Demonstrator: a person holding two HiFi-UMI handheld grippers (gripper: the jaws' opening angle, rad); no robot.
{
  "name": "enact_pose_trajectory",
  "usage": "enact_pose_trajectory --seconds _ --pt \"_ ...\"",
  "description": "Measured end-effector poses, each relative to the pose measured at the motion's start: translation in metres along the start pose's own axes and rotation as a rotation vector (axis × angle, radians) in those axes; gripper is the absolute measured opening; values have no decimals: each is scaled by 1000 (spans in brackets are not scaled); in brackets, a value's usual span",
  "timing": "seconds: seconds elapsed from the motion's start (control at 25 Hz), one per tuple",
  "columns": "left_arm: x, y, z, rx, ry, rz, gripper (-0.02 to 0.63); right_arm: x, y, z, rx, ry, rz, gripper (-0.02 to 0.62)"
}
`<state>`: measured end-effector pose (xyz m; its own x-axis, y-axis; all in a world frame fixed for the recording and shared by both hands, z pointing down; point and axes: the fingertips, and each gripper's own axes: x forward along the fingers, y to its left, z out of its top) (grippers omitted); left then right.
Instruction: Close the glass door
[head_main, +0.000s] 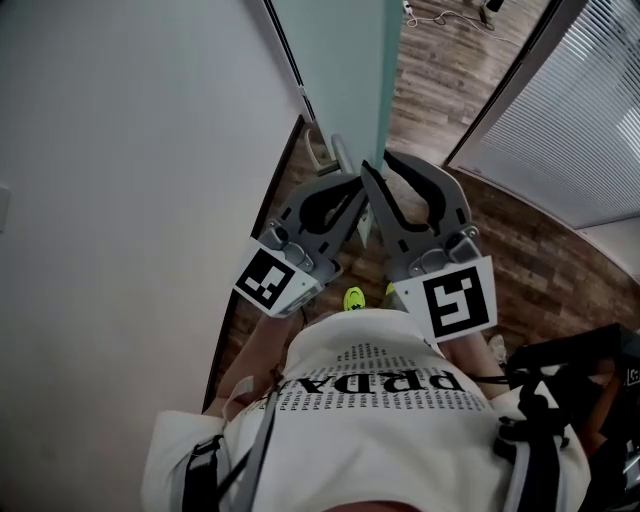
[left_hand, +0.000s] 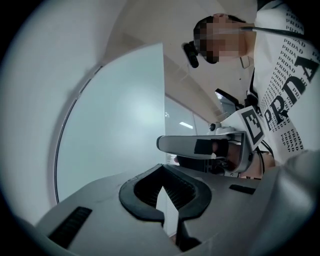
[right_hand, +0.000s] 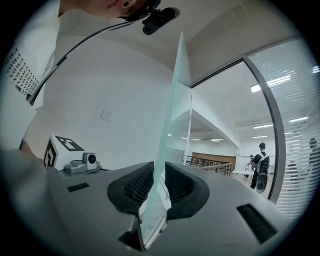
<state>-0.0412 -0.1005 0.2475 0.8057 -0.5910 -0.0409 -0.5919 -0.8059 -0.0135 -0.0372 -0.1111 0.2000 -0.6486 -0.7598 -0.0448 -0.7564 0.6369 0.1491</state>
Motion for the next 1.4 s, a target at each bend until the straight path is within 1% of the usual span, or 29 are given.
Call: enact_pose_trajectory --seconds 0.08,0.2,0.28,0.4,0.44,0.52,0.64,0.72,0.8,0.92,1.04,1.16,1.2,1.32,1.4 --pt "-4 10 -15 -7 6 3 -8 9 4 -13 10 12 1 63" --pt "20 30 -22 -22 -19 18 -8 23 -22 -25 27 31 17 61" --pt "48 25 -17 -21 -21 32 -9 14 -52 -25 52 30 37 61" --pt "78 5 -3 6 -2 55 -8 -11 -87 -12 77 11 61 61" --pt "80 2 -3 6 -6 62 -9 -16 -90 -11 71 8 65 61" --pt "79 4 -15 -9 -22 73 -8 -14 -90 -19 50 16 70 61" --pt "87 22 -34 -37 -22 73 -8 4 -101 -38 31 37 61 57" --pt "97 28 -39 -36 -20 67 -8 9 -114 -44 30 41 55 57" --pt "103 22 -43 -25 -28 65 -9 2 -123 -49 17 28 51 53" --pt "106 13 -53 -12 -44 61 -9 -11 -130 -58 -16 17 26 52" --pt "108 23 -60 -28 -61 43 -9 -4 -137 -67 -33 34 -9 52" --pt "111 33 -66 -39 -67 9 -8 4 -144 -74 -38 52 -52 52" --pt "114 34 -68 -32 -68 -5 -9 3 -149 -77 -35 60 -72 52" --pt "125 30 -67 24 -60 -51 -8 -5 -165 -82 -33 76 -138 51" --pt "128 26 -70 26 -63 -80 -8 -9 -171 -90 -44 79 -180 51"
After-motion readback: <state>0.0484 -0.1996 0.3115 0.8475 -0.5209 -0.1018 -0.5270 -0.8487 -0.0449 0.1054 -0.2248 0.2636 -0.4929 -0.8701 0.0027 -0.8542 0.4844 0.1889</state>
